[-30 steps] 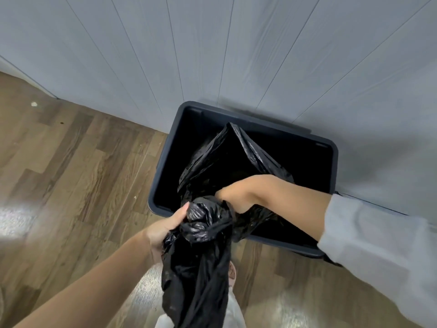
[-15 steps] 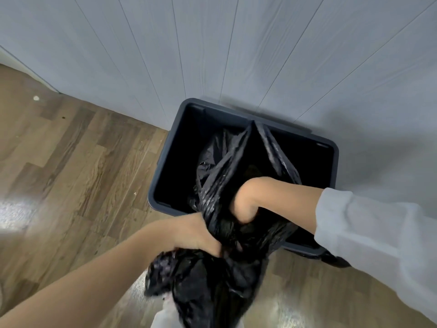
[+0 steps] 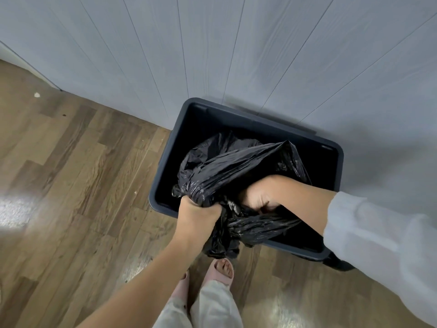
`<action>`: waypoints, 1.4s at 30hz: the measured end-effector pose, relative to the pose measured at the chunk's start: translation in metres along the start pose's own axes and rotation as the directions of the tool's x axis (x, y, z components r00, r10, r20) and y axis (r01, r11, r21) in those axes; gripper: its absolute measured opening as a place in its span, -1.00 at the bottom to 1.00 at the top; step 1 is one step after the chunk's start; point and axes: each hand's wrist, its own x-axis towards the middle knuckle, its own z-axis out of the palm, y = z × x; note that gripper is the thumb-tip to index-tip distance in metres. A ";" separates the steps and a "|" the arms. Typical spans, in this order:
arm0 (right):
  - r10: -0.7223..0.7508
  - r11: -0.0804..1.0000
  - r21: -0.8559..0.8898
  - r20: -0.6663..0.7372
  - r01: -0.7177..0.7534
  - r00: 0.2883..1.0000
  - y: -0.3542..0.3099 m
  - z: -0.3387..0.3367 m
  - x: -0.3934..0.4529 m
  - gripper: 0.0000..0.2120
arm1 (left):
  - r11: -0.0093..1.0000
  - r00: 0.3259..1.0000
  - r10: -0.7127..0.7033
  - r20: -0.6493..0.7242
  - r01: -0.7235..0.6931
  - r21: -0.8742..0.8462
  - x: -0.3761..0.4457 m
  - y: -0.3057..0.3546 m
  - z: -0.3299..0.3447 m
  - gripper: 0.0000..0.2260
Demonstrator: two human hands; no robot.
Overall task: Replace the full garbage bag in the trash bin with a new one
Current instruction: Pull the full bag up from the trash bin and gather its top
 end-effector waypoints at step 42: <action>-0.222 0.657 0.404 -0.704 0.637 0.675 0.029 0.038 -0.087 -0.86 | 0.999 0.835 0.035 0.549 -0.034 -0.012 0.014 0.021 -0.044 -0.74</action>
